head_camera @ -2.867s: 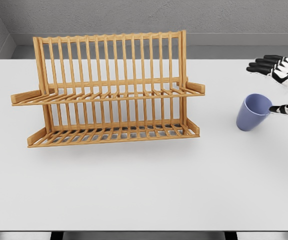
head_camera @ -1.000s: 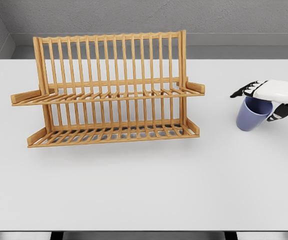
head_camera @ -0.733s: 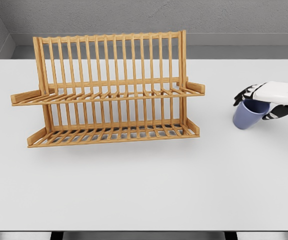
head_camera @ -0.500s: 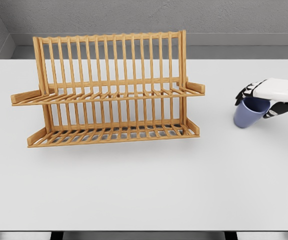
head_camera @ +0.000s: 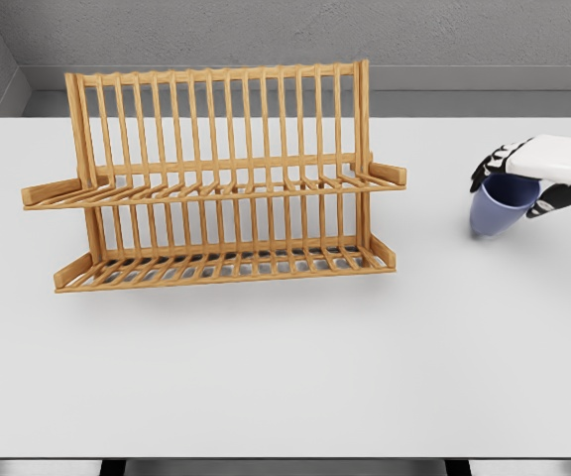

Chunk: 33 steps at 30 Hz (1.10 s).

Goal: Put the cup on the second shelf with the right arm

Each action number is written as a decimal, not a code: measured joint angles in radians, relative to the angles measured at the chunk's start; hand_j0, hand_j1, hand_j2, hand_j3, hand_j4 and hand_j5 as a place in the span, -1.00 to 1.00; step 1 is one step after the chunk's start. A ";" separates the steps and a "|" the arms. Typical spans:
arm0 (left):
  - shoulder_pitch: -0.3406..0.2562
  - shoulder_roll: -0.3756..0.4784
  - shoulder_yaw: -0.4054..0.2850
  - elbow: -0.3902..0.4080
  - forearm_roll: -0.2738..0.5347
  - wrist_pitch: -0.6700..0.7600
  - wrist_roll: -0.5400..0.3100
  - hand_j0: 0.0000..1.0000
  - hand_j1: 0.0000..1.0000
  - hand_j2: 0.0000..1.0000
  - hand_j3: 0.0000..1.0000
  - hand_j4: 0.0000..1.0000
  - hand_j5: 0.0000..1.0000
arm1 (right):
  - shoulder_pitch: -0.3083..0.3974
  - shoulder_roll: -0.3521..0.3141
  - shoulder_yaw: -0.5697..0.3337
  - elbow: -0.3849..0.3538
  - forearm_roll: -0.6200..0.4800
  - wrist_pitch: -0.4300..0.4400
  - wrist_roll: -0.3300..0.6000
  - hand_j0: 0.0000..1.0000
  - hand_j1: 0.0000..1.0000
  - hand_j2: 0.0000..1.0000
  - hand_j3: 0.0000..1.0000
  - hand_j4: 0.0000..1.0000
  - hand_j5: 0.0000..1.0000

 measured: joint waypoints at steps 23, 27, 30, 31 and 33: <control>0.000 0.000 0.000 0.000 0.000 0.000 0.000 1.00 1.00 1.00 1.00 1.00 1.00 | -0.064 0.018 -0.077 -0.036 -0.003 -0.001 0.000 0.32 0.32 0.32 0.32 0.32 0.32; 0.000 0.000 0.000 0.000 0.000 0.000 0.000 1.00 1.00 1.00 1.00 1.00 1.00 | -0.064 0.019 -0.097 -0.040 -0.002 0.000 0.000 0.32 0.32 0.32 0.32 0.32 0.32; 0.000 0.000 0.000 0.000 0.000 0.000 0.000 1.00 1.00 1.00 1.00 1.00 1.00 | -0.064 0.018 -0.107 -0.054 -0.001 -0.001 0.000 0.32 0.32 0.32 0.32 0.32 0.32; 0.000 0.000 0.000 0.000 0.000 0.000 0.000 1.00 1.00 1.00 1.00 1.00 1.00 | -0.064 0.019 -0.111 -0.061 -0.002 -0.001 0.000 0.32 0.32 0.32 0.32 0.32 0.32; 0.000 0.000 0.000 0.000 0.000 0.000 0.000 1.00 1.00 1.00 1.00 1.00 1.00 | -0.064 0.018 -0.118 -0.079 0.000 -0.001 0.000 0.32 0.32 0.32 0.32 0.32 0.32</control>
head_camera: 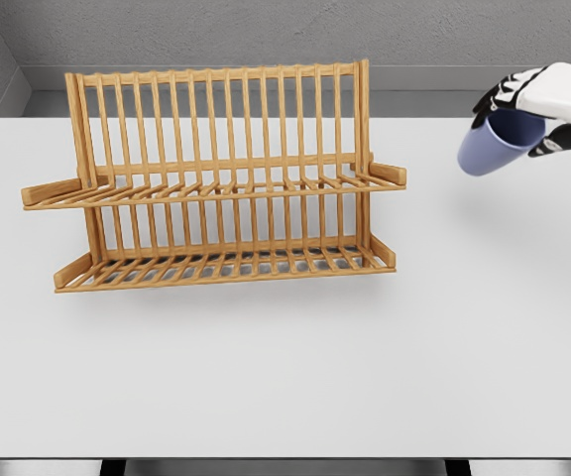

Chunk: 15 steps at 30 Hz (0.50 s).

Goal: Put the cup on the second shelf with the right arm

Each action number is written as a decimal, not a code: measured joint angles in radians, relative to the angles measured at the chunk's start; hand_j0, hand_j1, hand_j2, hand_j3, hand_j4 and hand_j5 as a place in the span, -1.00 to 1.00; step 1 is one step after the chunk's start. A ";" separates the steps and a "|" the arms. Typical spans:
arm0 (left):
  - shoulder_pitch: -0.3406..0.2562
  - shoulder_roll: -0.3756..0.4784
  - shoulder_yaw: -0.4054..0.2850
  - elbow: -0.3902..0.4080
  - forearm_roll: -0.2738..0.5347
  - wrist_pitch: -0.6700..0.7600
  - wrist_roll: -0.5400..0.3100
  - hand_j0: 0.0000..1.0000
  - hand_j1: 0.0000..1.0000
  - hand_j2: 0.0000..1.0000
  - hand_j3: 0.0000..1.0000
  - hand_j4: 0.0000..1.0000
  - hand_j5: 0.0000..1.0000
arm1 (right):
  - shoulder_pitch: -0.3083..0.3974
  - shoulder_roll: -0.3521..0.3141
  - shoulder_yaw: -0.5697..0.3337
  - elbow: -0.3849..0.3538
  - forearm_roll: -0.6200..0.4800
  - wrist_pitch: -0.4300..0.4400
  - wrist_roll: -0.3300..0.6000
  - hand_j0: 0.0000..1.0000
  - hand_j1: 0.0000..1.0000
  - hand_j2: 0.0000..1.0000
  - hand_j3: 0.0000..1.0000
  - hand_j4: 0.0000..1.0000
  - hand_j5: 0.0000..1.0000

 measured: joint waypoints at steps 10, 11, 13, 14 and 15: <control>0.000 0.000 0.000 0.000 0.000 0.000 0.000 1.00 1.00 1.00 1.00 1.00 1.00 | -0.002 0.000 -0.036 -0.129 -0.002 0.000 0.000 0.32 0.32 0.32 0.32 0.32 0.32; 0.000 0.000 0.000 0.000 0.000 0.000 0.000 1.00 1.00 1.00 1.00 1.00 1.00 | -0.002 0.000 -0.039 -0.139 -0.002 0.000 0.000 0.32 0.32 0.32 0.32 0.32 0.32; 0.000 0.000 0.000 0.000 0.000 0.000 0.000 1.00 1.00 1.00 1.00 1.00 1.00 | -0.012 0.001 -0.043 -0.161 -0.002 0.000 0.000 0.32 0.32 0.32 0.32 0.32 0.32; 0.000 0.000 0.000 0.000 0.000 0.000 0.000 1.00 1.00 1.00 1.00 1.00 1.00 | -0.017 0.001 -0.044 -0.171 -0.002 0.001 0.000 0.32 0.32 0.32 0.32 0.32 0.32; 0.000 0.000 0.000 0.000 0.000 0.000 0.000 1.00 1.00 1.00 1.00 1.00 1.00 | -0.028 0.006 -0.044 -0.178 -0.001 0.000 0.000 0.32 0.32 0.32 0.32 0.32 0.32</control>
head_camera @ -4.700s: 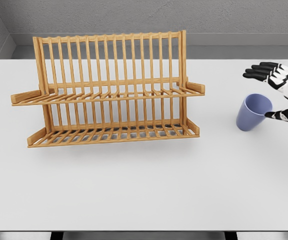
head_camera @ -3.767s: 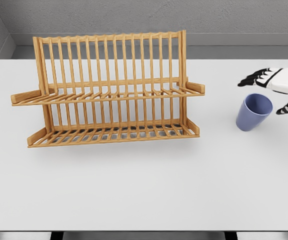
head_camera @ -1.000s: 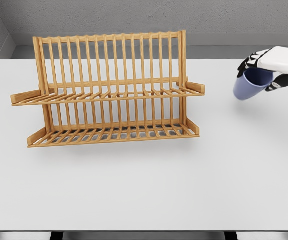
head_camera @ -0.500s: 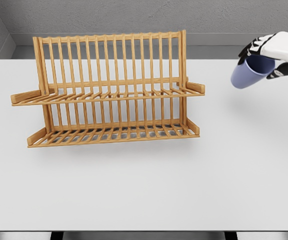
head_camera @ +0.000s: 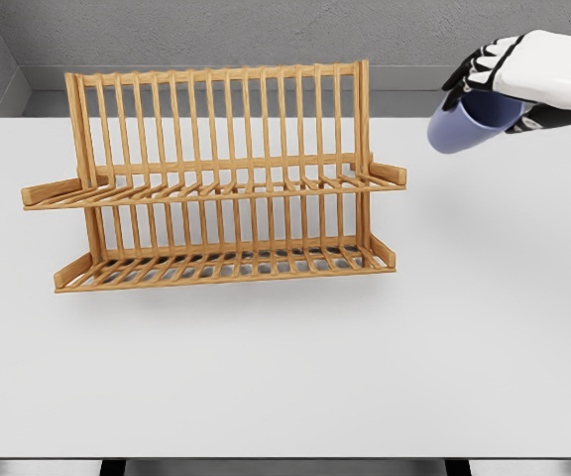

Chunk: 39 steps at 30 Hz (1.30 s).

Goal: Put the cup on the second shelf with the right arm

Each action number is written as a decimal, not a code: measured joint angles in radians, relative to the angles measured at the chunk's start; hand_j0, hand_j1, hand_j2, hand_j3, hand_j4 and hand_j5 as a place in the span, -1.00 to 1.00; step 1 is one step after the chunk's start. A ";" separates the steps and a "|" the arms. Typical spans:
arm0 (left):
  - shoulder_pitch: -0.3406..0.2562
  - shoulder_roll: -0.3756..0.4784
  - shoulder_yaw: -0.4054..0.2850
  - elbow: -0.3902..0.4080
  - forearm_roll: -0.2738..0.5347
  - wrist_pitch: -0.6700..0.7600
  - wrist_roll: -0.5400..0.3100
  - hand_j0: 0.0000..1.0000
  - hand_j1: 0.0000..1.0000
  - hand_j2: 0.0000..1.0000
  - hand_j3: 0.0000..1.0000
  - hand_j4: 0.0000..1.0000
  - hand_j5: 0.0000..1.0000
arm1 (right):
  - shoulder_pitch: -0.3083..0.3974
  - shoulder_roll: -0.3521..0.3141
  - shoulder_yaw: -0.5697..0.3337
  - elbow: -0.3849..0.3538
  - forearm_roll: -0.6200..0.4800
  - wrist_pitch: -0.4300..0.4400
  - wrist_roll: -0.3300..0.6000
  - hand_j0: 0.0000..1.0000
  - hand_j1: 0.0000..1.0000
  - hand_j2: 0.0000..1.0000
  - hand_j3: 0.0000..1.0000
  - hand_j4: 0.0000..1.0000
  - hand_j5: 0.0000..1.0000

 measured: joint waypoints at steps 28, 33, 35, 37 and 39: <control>0.000 0.000 0.000 0.000 0.000 0.000 0.000 1.00 1.00 1.00 1.00 1.00 1.00 | -0.015 0.100 0.024 -0.195 -0.002 0.000 0.000 0.32 0.32 0.32 0.32 0.32 0.32; 0.000 0.000 0.000 0.000 0.000 0.000 0.000 1.00 1.00 1.00 1.00 1.00 1.00 | -0.015 0.118 0.054 -0.196 -0.001 0.000 0.000 0.32 0.32 0.32 0.32 0.32 0.32; 0.000 0.000 0.000 0.000 0.000 0.000 0.000 1.00 1.00 1.00 1.00 1.00 1.00 | -0.015 0.120 0.063 -0.195 0.001 0.000 -0.001 0.32 0.32 0.32 0.32 0.32 0.32; 0.000 0.000 0.000 0.000 0.000 0.000 0.000 1.00 1.00 1.00 1.00 1.00 1.00 | -0.015 0.123 0.075 -0.192 0.005 0.001 -0.003 0.32 0.32 0.32 0.32 0.32 0.32; 0.000 0.000 0.000 0.000 0.000 0.000 0.000 1.00 1.00 1.00 1.00 1.00 1.00 | -0.015 0.124 0.087 -0.189 0.008 0.001 -0.004 0.32 0.32 0.32 0.32 0.32 0.32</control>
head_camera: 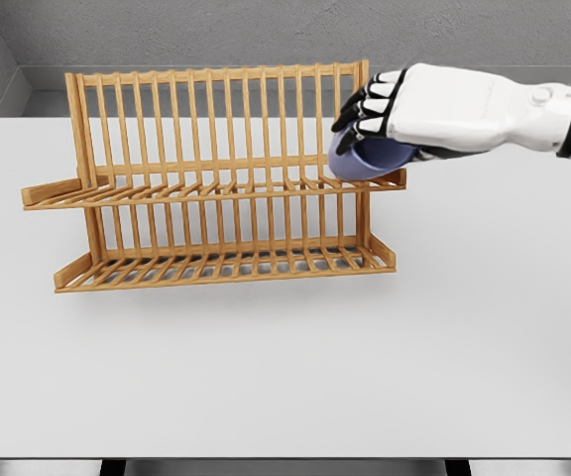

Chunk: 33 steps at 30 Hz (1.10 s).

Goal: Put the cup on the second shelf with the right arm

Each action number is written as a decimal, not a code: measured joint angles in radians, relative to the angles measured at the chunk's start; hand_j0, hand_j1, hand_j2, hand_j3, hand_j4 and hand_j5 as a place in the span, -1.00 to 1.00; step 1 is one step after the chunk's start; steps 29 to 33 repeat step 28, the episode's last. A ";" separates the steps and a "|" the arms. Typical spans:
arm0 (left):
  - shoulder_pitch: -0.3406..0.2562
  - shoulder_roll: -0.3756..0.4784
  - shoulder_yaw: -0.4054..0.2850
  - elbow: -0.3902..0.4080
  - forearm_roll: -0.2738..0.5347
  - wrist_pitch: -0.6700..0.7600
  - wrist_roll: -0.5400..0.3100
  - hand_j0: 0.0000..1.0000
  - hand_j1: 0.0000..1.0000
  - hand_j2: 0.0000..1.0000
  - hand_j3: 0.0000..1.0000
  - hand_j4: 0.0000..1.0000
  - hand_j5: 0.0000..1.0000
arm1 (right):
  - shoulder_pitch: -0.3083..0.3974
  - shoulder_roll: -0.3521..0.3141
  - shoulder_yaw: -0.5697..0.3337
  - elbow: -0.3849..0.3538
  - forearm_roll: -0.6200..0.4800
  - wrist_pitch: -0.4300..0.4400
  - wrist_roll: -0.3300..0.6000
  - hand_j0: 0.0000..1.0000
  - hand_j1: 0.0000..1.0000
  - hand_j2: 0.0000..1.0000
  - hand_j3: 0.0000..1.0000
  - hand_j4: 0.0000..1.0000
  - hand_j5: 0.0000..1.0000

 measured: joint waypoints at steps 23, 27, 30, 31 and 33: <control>0.000 0.000 0.000 0.000 0.000 0.000 0.000 1.00 1.00 1.00 1.00 1.00 1.00 | 0.415 0.011 -0.442 0.004 0.005 0.001 0.003 1.00 1.00 1.00 1.00 1.00 1.00; 0.000 0.000 0.000 0.000 0.000 0.000 0.000 1.00 1.00 1.00 1.00 1.00 1.00 | 0.525 0.033 -0.582 0.007 0.012 -0.002 0.004 1.00 1.00 1.00 1.00 1.00 1.00; 0.000 0.000 0.000 0.000 0.000 0.000 0.000 1.00 1.00 1.00 1.00 1.00 1.00 | 0.525 0.038 -0.594 0.006 0.012 -0.002 0.004 1.00 1.00 1.00 1.00 1.00 1.00; 0.000 0.000 0.000 0.000 0.000 0.000 0.000 1.00 1.00 1.00 1.00 1.00 1.00 | 0.525 0.038 -0.594 0.006 0.012 -0.002 0.004 1.00 1.00 1.00 1.00 1.00 1.00; 0.000 0.000 0.000 0.000 0.000 0.000 0.000 1.00 1.00 1.00 1.00 1.00 1.00 | 0.525 0.038 -0.594 0.006 0.012 -0.002 0.004 1.00 1.00 1.00 1.00 1.00 1.00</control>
